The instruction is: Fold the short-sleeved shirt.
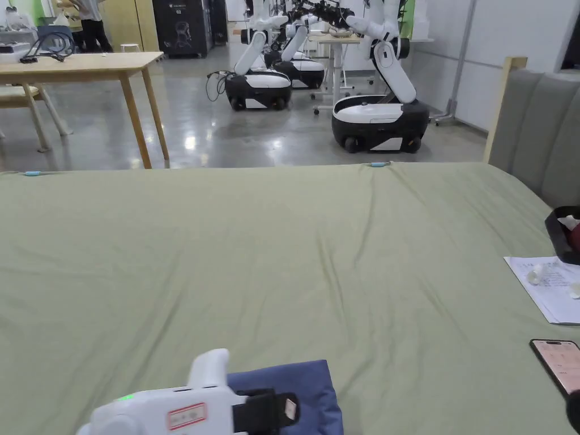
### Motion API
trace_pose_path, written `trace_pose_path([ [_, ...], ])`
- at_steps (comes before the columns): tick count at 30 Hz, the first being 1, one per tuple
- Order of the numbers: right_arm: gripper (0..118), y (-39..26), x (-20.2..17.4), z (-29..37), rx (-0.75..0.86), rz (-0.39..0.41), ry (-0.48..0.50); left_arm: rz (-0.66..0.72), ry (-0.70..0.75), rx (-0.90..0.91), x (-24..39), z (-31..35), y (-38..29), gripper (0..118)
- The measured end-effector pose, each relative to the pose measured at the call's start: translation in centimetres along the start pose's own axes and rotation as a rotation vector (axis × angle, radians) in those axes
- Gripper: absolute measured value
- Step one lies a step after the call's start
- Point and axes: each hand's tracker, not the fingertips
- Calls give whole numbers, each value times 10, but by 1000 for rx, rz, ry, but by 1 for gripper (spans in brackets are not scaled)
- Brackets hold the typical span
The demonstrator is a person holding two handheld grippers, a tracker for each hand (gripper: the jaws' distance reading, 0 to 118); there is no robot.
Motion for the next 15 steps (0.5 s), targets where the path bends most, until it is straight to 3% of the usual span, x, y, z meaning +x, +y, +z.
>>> trace_pose_path([
  [3, 2, 14, -24, -27, 26, -5, 140, 43, -69, 93, 2, 64, -9, 0],
  [7, 2, 13, -69, -104, -49, -10, 415, 56, 75, 213, -9, 139, -32, 0],
  [12, 2, -29, -122, -199, -242, 9, 514, 125, 151, 351, -23, 191, -69, 0],
  [15, 2, -57, -129, -236, -360, -49, 469, 166, 138, 374, -41, 198, -80, 0],
])
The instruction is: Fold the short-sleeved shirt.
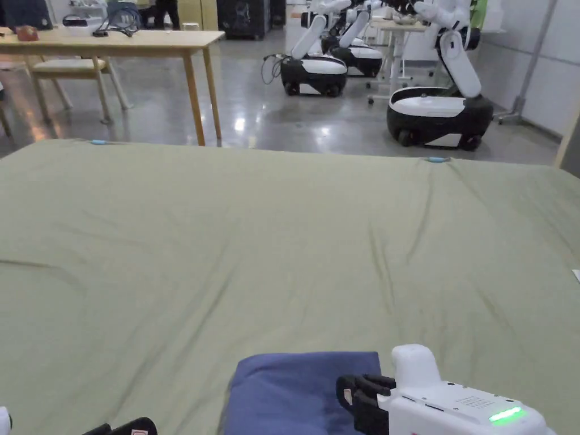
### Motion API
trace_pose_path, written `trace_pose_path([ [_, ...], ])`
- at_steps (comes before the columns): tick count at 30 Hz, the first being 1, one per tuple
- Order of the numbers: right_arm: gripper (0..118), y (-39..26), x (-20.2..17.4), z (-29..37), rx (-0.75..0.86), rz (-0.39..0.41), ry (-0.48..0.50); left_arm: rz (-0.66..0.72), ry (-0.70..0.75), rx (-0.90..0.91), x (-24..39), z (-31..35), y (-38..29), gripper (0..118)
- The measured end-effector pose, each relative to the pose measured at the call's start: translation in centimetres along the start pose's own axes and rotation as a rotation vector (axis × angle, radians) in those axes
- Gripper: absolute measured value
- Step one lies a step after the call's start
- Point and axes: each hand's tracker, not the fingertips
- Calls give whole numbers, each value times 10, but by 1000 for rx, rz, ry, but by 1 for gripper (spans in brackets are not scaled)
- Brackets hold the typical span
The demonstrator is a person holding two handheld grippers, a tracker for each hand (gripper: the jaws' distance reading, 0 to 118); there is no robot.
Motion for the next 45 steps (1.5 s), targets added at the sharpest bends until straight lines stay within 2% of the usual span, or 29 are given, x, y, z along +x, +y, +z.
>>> trace_pose_path([
  [2, 2, -9, 9, -18, -62, 29, -110, -11, 75, -3, -8, -2, -2, 0],
  [4, 2, -14, 14, -20, -36, 29, -88, -50, 122, -17, -14, -12, -1, 0],
  [5, 2, -12, 15, -14, -13, -10, -65, -44, 104, -15, -16, -19, -1, 0],
  [6, 2, -11, 16, -13, -29, -37, -59, -41, 93, -21, -18, -27, 1, 9],
  [7, 2, -10, 19, -13, -29, -47, -55, -29, 65, -37, -8, -40, 1, 33],
  [9, 2, -12, 23, -12, -27, -46, -47, -16, 30, -81, -11, -69, 6, 118],
  [13, 1, -17, 26, -10, -7, -55, -28, 36, -28, -178, -18, -127, 24, 118],
  [18, 2, -22, 33, -9, 23, -133, 8, 119, -45, -341, -26, -196, 2, 116],
  [21, 2, -24, 34, -8, 30, -149, 15, 43, -72, -296, -19, -207, -3, 115],
  [24, 2, -24, 34, -8, 32, -150, 16, 44, -50, -296, -6, -212, -2, 91],
  [25, 2, -24, 34, -9, 33, -149, 14, 44, -28, -284, -2, -212, -2, 66],
  [26, 2, -24, 34, -8, 33, -149, 11, 26, 53, -284, -1, -213, -4, 25],
  [27, 2, -24, 34, -8, 32, -151, 12, 20, 4, -297, -41, -222, 9, 22],
  [30, 2, -25, 34, -8, 37, -149, 15, 25, -15, -285, -60, -221, 27, 22],
  [31, 2, -25, 34, -8, 39, -148, 16, 25, -24, -286, -18, -210, -4, 22],
  [34, 2, -20, 25, 1, 65, -139, 32, 47, -46, -294, -20, -202, 7, 22],
  [36, 2, -14, 16, 11, 83, -133, 50, 50, -70, -263, -50, -196, 42, 22],
  [38, 2, -7, 7, 21, 99, -111, 29, -14, -13, -225, -70, -173, 76, 22],
  [40, 2, -2, 3, 28, 115, -93, -1, -77, 54, -203, -78, -135, 111, 22],
  [45, 2, -2, -2, 40, 99, -103, -64, -102, 180, -169, -174, -27, 210, 22],
])
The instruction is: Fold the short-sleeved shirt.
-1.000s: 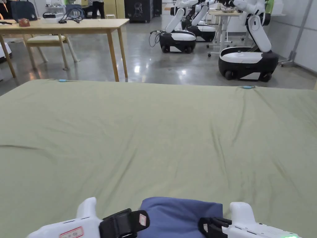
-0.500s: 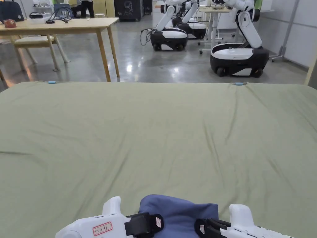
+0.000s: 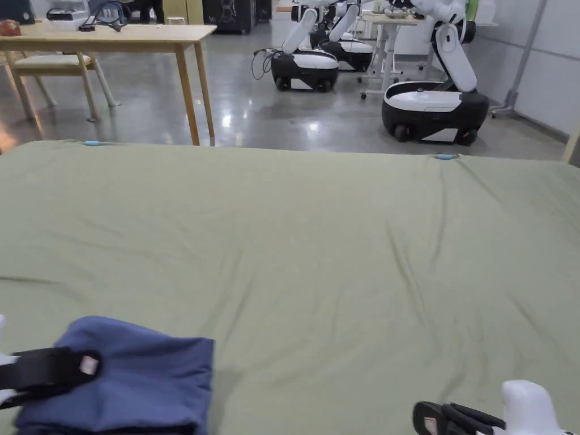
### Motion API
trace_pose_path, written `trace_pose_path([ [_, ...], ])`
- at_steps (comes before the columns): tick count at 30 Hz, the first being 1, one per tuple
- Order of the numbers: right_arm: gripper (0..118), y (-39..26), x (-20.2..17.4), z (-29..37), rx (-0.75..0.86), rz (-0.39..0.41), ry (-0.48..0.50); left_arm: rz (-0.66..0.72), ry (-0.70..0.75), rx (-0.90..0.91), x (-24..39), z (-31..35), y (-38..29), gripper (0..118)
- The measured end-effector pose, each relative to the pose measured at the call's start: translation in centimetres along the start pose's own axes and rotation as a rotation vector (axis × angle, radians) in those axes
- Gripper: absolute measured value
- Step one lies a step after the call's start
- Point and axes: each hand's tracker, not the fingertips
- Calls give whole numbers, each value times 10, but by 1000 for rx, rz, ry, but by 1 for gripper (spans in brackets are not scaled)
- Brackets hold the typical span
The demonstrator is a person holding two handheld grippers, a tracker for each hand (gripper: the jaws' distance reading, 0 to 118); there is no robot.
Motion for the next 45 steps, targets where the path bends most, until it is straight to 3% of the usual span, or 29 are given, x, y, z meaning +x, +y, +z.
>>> trace_pose_path([
  [6, 2, -4, -10, -2, -40, 5, -87, 14, 176, -1, -136, 65, 50, 22],
  [12, 2, -5, -12, -11, -85, 19, -109, 38, 213, -2, -172, 54, 53, 23],
  [13, 2, -5, -12, -12, -95, 27, -113, 71, 212, 3, -166, 52, 53, 37],
  [15, 2, -4, -13, -11, -100, 40, -113, 85, 242, -2, -157, 60, 56, 117],
  [17, 2, -3, -13, -5, -88, 46, -116, 111, 179, 74, -145, 90, 64, 114],
  [21, 2, -2, -5, 11, -51, 28, -89, 70, 269, 219, -69, 139, 39, 116],
  [23, 2, -2, -3, 18, -32, 20, -93, -68, 339, 301, -40, 163, 40, 106],
  [24, 2, -2, -2, 24, -19, 12, -100, -155, 367, 374, -9, 165, 20, 78],
  [26, 2, -4, 0, 34, 9, 4, -107, -234, 475, 482, 70, 162, -16, 10],
  [27, 2, -5, 2, 39, 23, 8, -112, -254, 553, 510, 99, 151, -33, 0],
  [28, 2, -5, 0, 46, 37, 20, -130, -266, 601, 540, 122, 143, -51, 0],
  [31, 2, -8, 0, 65, 80, 88, -210, -345, 433, 520, 181, 112, -82, 0],
  [34, 2, -7, -1, 93, 135, 117, -274, -447, 409, 557, 239, 77, -95, 0],
  [36, 2, 14, -7, 113, 198, 194, -305, -508, 353, 543, 278, 61, -78, 0],
  [39, 3, 80, -23, 133, 330, 331, -316, -533, 191, 566, 319, 37, -41, 0],
  [41, 3, 139, -31, 136, 417, 404, -389, -612, 149, 600, 344, 21, 1, 0],
  [42, 3, 168, -31, 133, 455, 421, -398, -632, 159, 620, 394, 0, 7, 0],
  [45, 3, 253, -24, 109, 544, 424, -396, -610, 233, 662, 426, -41, 61, 0],
])
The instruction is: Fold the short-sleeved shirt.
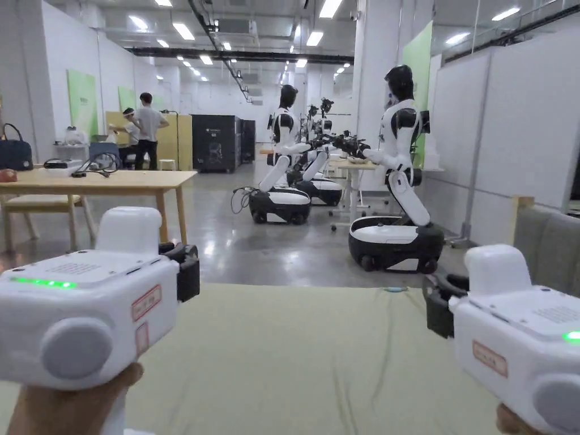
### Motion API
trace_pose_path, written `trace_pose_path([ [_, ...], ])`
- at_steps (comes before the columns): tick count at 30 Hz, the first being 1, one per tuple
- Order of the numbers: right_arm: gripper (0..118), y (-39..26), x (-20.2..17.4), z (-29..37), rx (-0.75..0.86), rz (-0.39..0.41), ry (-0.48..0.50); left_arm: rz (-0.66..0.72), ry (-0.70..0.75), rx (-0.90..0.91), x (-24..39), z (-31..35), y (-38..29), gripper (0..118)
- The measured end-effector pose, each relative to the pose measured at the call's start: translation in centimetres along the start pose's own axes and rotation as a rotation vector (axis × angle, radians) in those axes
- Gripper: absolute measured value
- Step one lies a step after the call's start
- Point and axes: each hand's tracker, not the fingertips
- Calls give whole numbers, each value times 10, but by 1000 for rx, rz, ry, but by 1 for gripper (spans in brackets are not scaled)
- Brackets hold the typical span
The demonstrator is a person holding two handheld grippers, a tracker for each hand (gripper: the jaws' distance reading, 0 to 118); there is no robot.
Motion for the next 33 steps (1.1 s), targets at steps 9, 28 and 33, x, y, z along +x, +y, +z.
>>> trace_pose_path([
  [9, 7, 59, 19, -138, 94, 4, -156, 78, 172, -15, -26, -137, 23, 0],
  [28, 7, 50, 5, -147, 50, -77, -212, 31, 143, 12, 0, -142, 25, 0],
  [33, 39, 54, 10, -143, 60, -86, -191, 46, 134, 37, -3, -145, 28, 45],
])
